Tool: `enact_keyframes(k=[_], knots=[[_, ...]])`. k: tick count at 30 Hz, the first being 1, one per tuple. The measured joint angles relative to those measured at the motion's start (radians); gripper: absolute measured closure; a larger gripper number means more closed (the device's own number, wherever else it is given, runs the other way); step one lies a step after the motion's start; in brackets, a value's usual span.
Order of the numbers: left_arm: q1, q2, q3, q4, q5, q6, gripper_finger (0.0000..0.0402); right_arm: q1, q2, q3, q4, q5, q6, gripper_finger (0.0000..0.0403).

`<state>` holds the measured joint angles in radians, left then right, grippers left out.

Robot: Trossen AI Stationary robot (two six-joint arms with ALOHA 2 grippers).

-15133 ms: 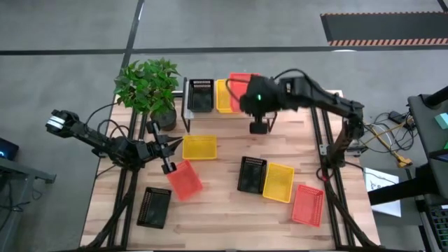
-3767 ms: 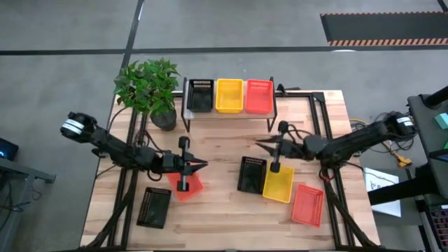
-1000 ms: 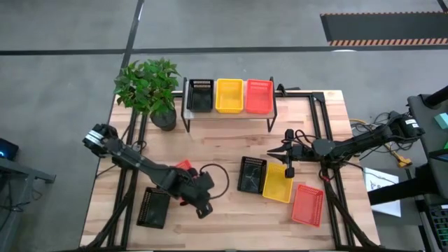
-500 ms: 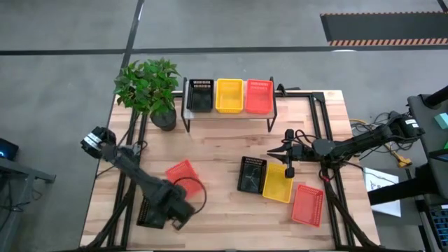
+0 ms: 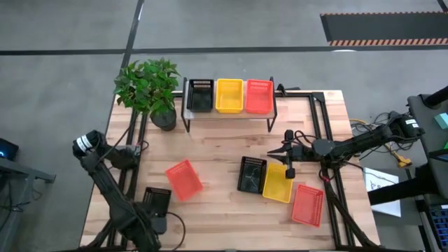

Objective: Stack baskets on shelf by color
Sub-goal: Stack the left black bin on top of the other black bin on the shelf

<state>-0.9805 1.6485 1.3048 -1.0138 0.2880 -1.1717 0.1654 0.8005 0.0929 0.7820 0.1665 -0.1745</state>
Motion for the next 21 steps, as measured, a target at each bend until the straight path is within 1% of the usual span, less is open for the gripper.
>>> enact_keyframes(k=[2,5,7,11,15,18,21], knots=[[-0.012,0.000,-0.015,0.003,-0.024,0.001,0.0391,0.000,0.000,0.000,0.001,-0.017,-0.006,0.0371],[-0.016,0.000,-0.044,0.003,-0.035,0.002,0.0364,0.000,0.000,0.000,0.001,-0.018,-0.010,0.0371],[-0.016,0.000,-0.066,0.002,-0.035,0.021,0.0337,0.000,0.000,0.000,0.001,-0.018,-0.013,0.0371],[-0.015,0.000,-0.095,0.004,-0.037,0.127,0.0275,0.000,0.000,0.000,0.001,-0.018,-0.022,0.0371],[-0.015,0.000,-0.120,0.004,-0.077,0.148,0.0226,0.000,0.000,0.000,0.003,-0.018,-0.020,0.0371],[-0.015,0.000,-0.147,0.009,-0.098,0.158,0.0210,0.000,0.000,0.000,0.009,-0.018,-0.020,0.0371],[-0.015,0.000,-0.167,0.036,-0.136,0.159,0.0209,0.000,-0.001,0.000,0.009,-0.018,-0.020,0.0371]])
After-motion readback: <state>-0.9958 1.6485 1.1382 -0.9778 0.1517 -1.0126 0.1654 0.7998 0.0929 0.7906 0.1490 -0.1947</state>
